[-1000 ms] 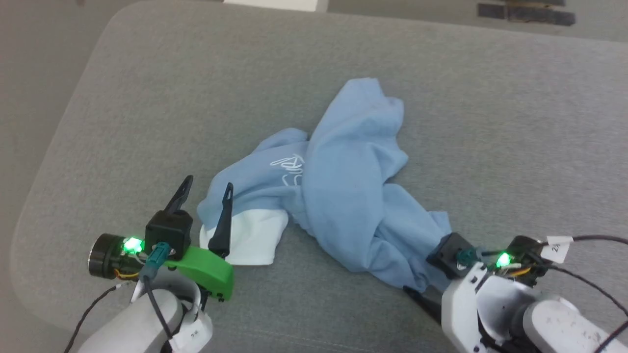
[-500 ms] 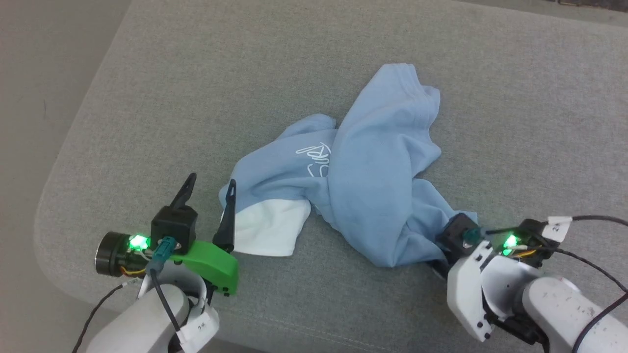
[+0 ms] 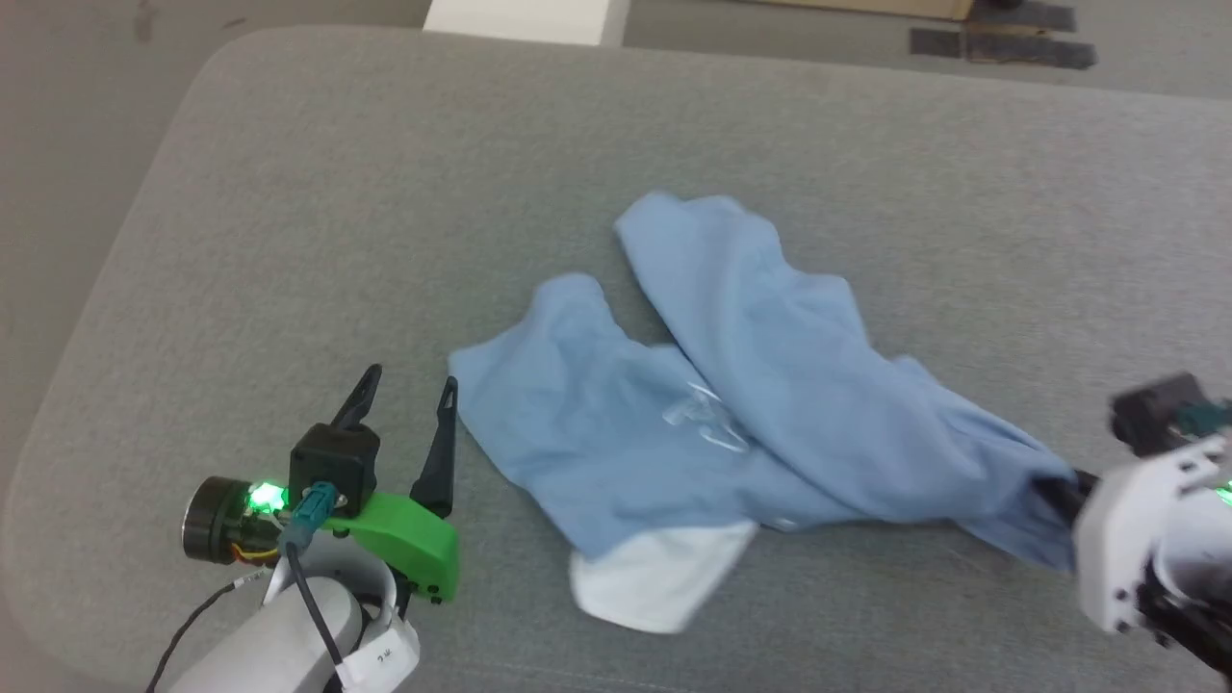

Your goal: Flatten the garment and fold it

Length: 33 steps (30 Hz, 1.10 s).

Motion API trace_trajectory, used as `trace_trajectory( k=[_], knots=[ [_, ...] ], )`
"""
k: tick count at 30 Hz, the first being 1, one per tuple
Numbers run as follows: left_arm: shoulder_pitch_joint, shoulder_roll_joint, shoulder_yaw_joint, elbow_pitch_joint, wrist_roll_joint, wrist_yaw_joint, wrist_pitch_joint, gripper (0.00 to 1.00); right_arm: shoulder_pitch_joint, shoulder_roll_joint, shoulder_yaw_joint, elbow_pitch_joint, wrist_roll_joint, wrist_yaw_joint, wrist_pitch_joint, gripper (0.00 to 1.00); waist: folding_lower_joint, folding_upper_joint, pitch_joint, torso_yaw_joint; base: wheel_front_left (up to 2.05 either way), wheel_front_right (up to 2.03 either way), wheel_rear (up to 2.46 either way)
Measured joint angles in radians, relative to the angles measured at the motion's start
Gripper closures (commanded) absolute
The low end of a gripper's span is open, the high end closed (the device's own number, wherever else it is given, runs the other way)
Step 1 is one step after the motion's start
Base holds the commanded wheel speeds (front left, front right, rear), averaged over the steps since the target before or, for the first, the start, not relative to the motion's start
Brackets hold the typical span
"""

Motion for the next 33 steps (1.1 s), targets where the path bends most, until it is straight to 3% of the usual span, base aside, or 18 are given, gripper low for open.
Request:
trace_trajectory(
  k=[3,7,8,14,19,22,28,33],
  knots=[
    [0.003,0.001,-0.002,-0.002,-0.001,0.0,0.001,0.0,0.063,0.017,-0.094,0.021,-0.039,0.0,0.027,1.0,0.0,0.0,-0.016,-0.025,0.0,0.0,0.0],
    [0.003,0.001,-0.004,-0.005,-0.004,0.0,0.004,0.0,0.115,0.085,-0.183,0.052,-0.133,0.0,0.034,1.0,0.0,0.0,-0.032,-0.054,0.0,0.0,0.0],
    [0.003,0.001,-0.005,-0.006,-0.006,0.0,0.006,0.0,0.115,0.096,-0.19,0.048,-0.156,0.0,0.019,0.0,0.0,0.0,-0.033,-0.058,0.0,0.0,0.0],
    [0.002,-0.002,0.002,-0.013,-0.019,0.0,0.014,0.0,0.088,0.133,-0.169,-0.044,-0.18,0.0,-0.1,0.0,0.0,0.0,-0.032,-0.078,0.0,0.0,0.0],
    [0.002,-0.006,0.011,-0.036,-0.053,0.0,0.039,0.0,0.068,0.144,-0.17,-0.176,-0.195,0.0,-0.32,0.0,0.0,0.0,-0.033,-0.099,0.0,0.0,0.0],
    [0.002,-0.004,0.008,-0.05,-0.066,-0.004,0.07,0.0,0.079,0.185,-0.207,-0.201,-0.235,0.0,-0.422,0.0,0.0,0.0,-0.031,-0.113,0.0,0.0,0.0],
    [-0.017,0.024,-0.052,-0.06,-0.078,-0.029,0.237,0.0,0.145,0.313,-0.279,-0.211,-0.324,0.0,-0.548,0.0,0.0,0.0,-0.008,-0.14,0.0,0.0,0.0],
    [-0.072,0.059,-0.089,-0.061,-0.079,-0.04,0.394,0.0,0.151,0.376,-0.298,-0.211,-0.37,0.0,-0.581,0.0,0.0,0.0,0.022,-0.161,0.0,0.0,0.0]
  ],
)
